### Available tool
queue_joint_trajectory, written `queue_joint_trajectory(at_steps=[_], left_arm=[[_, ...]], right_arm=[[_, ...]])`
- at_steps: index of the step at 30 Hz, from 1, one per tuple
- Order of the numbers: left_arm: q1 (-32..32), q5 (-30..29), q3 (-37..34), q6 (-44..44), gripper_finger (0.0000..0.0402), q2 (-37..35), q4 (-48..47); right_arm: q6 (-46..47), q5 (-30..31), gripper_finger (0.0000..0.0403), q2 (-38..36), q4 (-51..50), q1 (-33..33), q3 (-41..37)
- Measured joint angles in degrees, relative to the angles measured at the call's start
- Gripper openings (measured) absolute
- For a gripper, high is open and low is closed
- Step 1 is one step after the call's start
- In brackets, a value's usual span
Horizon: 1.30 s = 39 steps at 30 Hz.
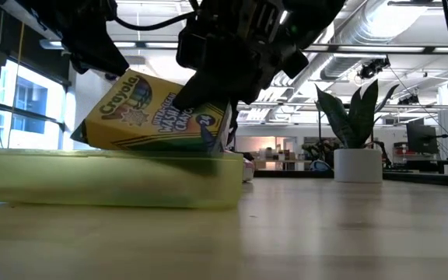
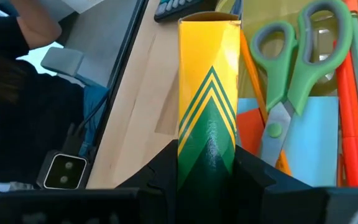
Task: Pack school essentials
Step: Put the crayon box into the yellow supply box, then close the yellow supply box
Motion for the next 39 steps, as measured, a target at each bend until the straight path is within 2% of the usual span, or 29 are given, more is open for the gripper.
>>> queue_joint_trajectory(at_steps=[5, 18, 35, 39], left_arm=[[0.0, 0.0, 0.0, 0.0, 0.0143, 0.0, 0.0], [0.0, 0.0, 0.0, 0.0, 0.0143, 0.0, 0.0], [-0.1, 0.1, 0.0, 2.4, 0.0142, 0.0, -1.6], [-1.2, 4.0, -0.6, 2.1, 0.0142, 0.0, -0.6]], right_arm=[[-0.5, 0.0, 0.0104, 0.0, -0.1, 0.0, 0.0], [-0.1, 0.0, 0.0175, 0.0, -0.6, -0.8, 0.0], [0.5, 1.5, 0.0177, -2.9, -3.4, -5.5, -0.1], [-2.5, 2.6, 0.0177, -6.6, -8.1, -7.0, -0.1]])
